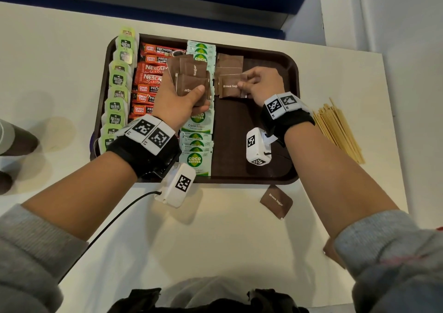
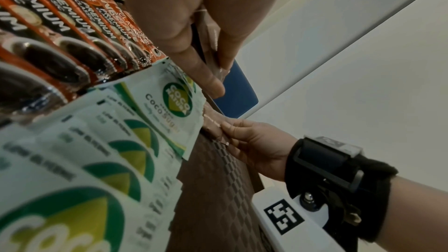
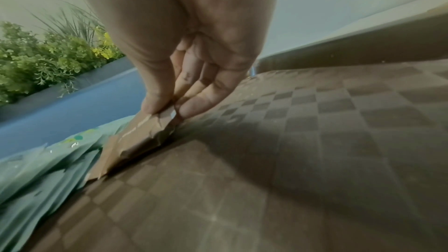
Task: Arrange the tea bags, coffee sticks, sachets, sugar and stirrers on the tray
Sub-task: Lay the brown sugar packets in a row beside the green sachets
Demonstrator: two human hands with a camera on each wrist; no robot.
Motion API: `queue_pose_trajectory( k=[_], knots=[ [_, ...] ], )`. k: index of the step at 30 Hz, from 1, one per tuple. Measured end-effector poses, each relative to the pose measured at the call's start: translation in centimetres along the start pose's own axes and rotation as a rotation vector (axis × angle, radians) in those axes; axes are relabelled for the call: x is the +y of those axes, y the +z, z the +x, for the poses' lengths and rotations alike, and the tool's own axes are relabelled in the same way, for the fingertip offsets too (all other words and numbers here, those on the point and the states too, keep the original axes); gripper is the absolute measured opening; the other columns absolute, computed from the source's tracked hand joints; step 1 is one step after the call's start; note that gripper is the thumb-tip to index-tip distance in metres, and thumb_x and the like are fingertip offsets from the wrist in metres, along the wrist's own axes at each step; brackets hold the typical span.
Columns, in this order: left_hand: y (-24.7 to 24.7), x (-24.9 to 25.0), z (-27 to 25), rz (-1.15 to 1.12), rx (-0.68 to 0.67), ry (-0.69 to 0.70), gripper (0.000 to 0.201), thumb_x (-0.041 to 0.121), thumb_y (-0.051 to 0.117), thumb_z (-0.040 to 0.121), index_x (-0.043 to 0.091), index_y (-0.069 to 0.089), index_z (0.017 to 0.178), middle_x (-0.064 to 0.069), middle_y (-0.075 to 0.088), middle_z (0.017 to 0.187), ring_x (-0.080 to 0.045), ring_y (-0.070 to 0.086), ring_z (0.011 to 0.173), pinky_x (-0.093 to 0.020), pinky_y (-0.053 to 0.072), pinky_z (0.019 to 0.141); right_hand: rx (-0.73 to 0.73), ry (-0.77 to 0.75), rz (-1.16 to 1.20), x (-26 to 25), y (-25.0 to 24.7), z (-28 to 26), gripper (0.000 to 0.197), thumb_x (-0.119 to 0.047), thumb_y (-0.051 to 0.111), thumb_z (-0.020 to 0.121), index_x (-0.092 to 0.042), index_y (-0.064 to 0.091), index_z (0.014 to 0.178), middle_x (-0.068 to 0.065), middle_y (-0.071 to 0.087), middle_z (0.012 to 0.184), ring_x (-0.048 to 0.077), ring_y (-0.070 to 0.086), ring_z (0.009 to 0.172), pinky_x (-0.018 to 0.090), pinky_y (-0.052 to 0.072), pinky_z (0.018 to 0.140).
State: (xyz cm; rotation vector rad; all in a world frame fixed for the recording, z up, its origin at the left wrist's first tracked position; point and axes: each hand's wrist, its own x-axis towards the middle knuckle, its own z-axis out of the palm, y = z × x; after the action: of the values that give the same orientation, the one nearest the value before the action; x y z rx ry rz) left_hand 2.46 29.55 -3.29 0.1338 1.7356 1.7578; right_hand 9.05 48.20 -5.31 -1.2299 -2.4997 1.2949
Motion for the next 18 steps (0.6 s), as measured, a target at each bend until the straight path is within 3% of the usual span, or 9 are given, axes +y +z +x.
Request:
queue_pose_trajectory(
  k=[5, 9, 13, 18],
  knots=[
    [0.0, 0.1, -0.1, 0.005, -0.004, 0.001, 0.044, 0.000, 0.057, 0.092, 0.009, 0.039, 0.131, -0.004, 0.066, 0.099, -0.016, 0.070, 0.067, -0.028, 0.059, 0.063, 0.002, -0.004, -0.042, 0.3, 0.7, -0.1, 0.018, -0.015, 0.076, 0.077, -0.013, 0.069, 0.093, -0.007, 0.056, 0.065, 0.013, 0.059, 0.070, 0.029, 0.056, 0.080],
    [0.0, 0.0, -0.2, 0.007, -0.003, -0.004, 0.044, 0.001, 0.058, 0.092, 0.009, 0.039, 0.130, -0.009, 0.066, 0.103, -0.015, 0.070, 0.067, -0.027, 0.059, 0.062, 0.016, 0.003, -0.059, 0.5, 0.8, -0.4, 0.016, -0.014, 0.076, 0.077, -0.013, 0.067, 0.091, -0.008, 0.055, 0.063, 0.007, 0.056, 0.062, 0.018, 0.052, 0.070],
    [0.0, 0.0, -0.2, 0.008, -0.007, -0.006, 0.043, 0.001, 0.058, 0.092, 0.008, 0.040, 0.130, -0.012, 0.066, 0.106, -0.017, 0.069, 0.068, -0.027, 0.059, 0.062, 0.037, 0.017, -0.036, 0.4, 1.0, -0.4, 0.016, -0.012, 0.077, 0.076, -0.015, 0.064, 0.086, -0.006, 0.058, 0.064, 0.013, 0.063, 0.070, 0.030, 0.056, 0.080],
    [0.0, 0.0, -0.3, 0.009, -0.009, -0.010, 0.041, 0.001, 0.057, 0.092, 0.008, 0.040, 0.129, -0.012, 0.066, 0.105, -0.015, 0.069, 0.066, -0.025, 0.058, 0.060, 0.048, 0.037, -0.005, 0.5, 1.3, -0.4, 0.018, -0.010, 0.077, 0.075, -0.015, 0.062, 0.083, -0.004, 0.060, 0.063, 0.015, 0.066, 0.071, 0.036, 0.058, 0.078]
  ],
)
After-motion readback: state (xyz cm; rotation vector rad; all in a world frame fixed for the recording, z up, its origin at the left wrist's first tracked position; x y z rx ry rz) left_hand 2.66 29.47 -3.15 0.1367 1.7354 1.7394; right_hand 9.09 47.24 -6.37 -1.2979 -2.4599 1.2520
